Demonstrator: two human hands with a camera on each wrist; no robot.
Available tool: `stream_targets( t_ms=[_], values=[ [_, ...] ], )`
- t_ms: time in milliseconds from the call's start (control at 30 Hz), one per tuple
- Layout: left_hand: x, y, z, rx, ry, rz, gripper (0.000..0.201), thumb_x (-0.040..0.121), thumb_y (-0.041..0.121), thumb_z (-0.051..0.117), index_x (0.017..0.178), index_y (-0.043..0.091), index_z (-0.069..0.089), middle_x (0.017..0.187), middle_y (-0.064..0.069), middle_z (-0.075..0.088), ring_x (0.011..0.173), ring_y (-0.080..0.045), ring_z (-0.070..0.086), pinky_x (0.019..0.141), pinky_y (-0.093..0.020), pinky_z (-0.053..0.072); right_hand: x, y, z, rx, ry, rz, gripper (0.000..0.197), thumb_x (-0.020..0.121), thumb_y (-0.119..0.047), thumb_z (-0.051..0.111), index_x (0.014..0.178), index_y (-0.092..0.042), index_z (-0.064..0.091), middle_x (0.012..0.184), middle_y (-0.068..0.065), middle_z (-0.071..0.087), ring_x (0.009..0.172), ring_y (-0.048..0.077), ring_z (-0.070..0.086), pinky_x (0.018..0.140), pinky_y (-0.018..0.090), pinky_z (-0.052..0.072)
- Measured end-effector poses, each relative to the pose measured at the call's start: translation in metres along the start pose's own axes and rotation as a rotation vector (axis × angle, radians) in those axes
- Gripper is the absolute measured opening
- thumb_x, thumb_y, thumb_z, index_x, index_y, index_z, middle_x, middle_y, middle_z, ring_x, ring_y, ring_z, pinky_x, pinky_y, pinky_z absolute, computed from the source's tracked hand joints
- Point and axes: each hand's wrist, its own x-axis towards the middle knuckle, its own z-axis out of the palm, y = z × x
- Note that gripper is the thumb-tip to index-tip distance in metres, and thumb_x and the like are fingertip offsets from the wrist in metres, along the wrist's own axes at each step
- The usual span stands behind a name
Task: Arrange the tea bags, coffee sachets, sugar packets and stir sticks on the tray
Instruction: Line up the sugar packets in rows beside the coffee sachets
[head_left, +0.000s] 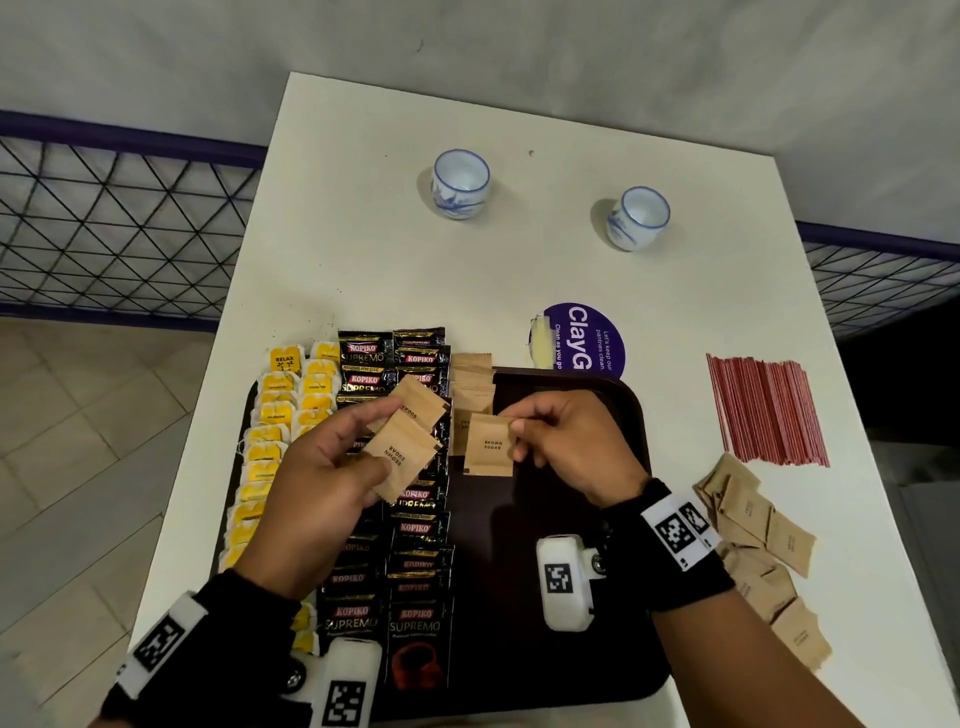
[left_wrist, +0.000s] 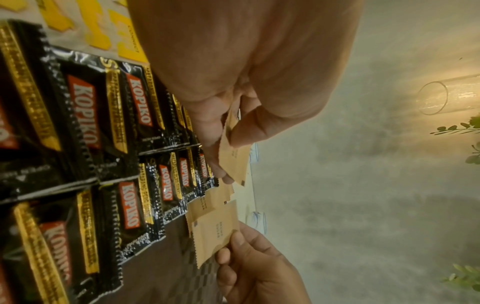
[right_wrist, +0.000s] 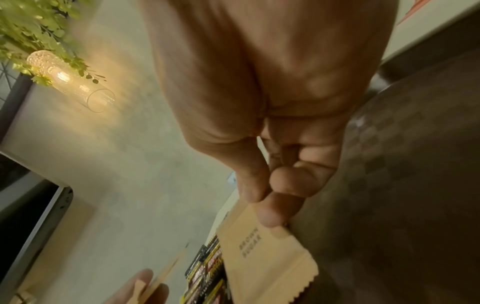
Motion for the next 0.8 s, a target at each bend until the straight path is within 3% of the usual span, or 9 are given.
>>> stream_targets(
  t_ms=[67, 133, 233, 433, 800],
  values=[
    [0.000, -0.001, 0.000, -0.001, -0.004, 0.003, 0.065, 0.088, -0.021, 0.051, 0.113, 0.035, 0.074, 0.115, 0.006, 0.075, 0.103, -0.020, 0.072, 0.078, -0.041, 0.056, 0.005, 0.000, 0.005, 0.008, 0.004, 0.007, 0.012, 0.093, 0.000, 0.062, 0.092, -0.007, 0.071, 0.066, 0.010, 0.069, 0.056, 0.012, 0.063, 0.049, 0.020, 0.046],
    [-0.001, -0.002, 0.000, -0.012, -0.007, -0.002, 0.064, 0.089, -0.021, 0.052, 0.114, 0.034, 0.073, 0.115, 0.005, 0.075, 0.101, -0.018, 0.073, 0.071, -0.033, 0.058, 0.010, 0.000, 0.009, 0.011, 0.006, 0.006, 0.005, 0.091, 0.002, 0.064, 0.092, -0.002, 0.067, 0.065, 0.006, 0.067, 0.053, 0.012, 0.063, 0.046, 0.018, 0.044],
    [-0.001, -0.001, 0.000, -0.039, -0.019, -0.009, 0.059, 0.090, -0.019, 0.052, 0.116, 0.031, 0.072, 0.115, 0.004, 0.075, 0.101, -0.016, 0.073, 0.064, -0.023, 0.057, 0.016, -0.001, 0.013, -0.010, 0.012, 0.003, 0.008, 0.087, 0.004, 0.067, 0.086, -0.004, 0.065, 0.062, 0.001, 0.067, 0.052, 0.014, 0.063, 0.044, 0.014, 0.041],
    [0.000, -0.003, -0.002, -0.049, -0.011, -0.008, 0.059, 0.090, -0.020, 0.053, 0.116, 0.030, 0.072, 0.115, 0.002, 0.074, 0.103, -0.018, 0.073, 0.066, -0.024, 0.058, 0.021, -0.003, 0.020, -0.061, 0.016, 0.015, 0.021, 0.086, 0.001, 0.069, 0.076, -0.016, 0.063, 0.060, -0.004, 0.066, 0.051, 0.011, 0.066, 0.044, 0.013, 0.041],
    [0.000, -0.004, -0.001, -0.029, -0.024, -0.009, 0.059, 0.091, -0.018, 0.053, 0.114, 0.032, 0.073, 0.116, 0.001, 0.073, 0.106, -0.018, 0.072, 0.069, -0.026, 0.060, 0.021, -0.004, 0.027, -0.044, 0.078, 0.030, 0.013, 0.086, 0.001, 0.068, 0.086, -0.011, 0.063, 0.067, 0.002, 0.064, 0.052, 0.009, 0.064, 0.046, 0.015, 0.044]
  ],
)
